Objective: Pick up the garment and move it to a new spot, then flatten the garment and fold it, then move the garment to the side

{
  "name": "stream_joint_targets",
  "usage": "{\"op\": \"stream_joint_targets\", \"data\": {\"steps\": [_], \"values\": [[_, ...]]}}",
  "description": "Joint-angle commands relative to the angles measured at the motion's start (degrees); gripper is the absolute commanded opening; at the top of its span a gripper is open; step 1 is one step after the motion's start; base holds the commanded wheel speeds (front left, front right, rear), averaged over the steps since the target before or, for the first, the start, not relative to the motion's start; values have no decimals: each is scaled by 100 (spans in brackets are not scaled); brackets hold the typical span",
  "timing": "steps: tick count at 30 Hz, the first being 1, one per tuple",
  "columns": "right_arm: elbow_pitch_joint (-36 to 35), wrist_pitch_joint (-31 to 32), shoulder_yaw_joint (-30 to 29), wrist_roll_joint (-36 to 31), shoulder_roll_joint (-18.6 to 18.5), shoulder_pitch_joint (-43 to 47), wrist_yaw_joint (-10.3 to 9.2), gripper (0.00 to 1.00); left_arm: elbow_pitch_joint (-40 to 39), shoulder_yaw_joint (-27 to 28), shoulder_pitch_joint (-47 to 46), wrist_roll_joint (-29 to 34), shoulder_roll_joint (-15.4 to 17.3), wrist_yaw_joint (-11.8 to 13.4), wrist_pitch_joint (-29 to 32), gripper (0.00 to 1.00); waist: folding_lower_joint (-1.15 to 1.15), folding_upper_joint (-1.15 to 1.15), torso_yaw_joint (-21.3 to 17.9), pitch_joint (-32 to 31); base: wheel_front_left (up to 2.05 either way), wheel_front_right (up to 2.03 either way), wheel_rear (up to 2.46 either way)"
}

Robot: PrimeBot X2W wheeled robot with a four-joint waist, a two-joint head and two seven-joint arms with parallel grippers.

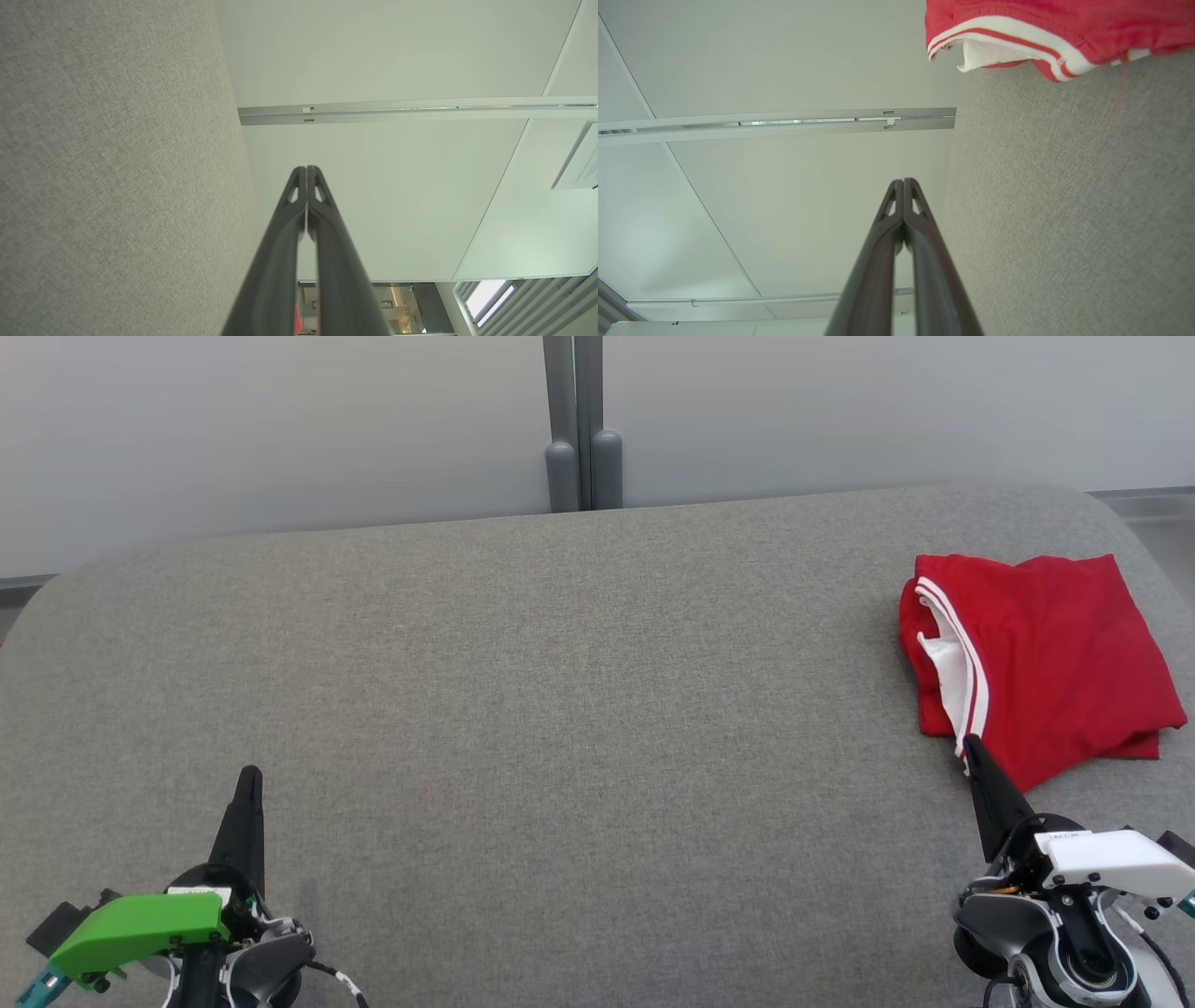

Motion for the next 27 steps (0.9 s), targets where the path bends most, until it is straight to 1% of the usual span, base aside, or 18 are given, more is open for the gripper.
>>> {"op": "stream_joint_targets", "data": {"steps": [1, 27], "values": [[-33, 11, -13, 34, -26, 57, 2, 0, -12, 15, -63, -4, 40, -39, 1, 0, 0, 0, 0, 0, 0, 0, 0], [-33, 10, -12, 35, -26, 54, 2, 0, -13, 15, -63, -4, 40, -39, 0, 0, 0, 0, 0, 0, 0, 0, 0]]}}
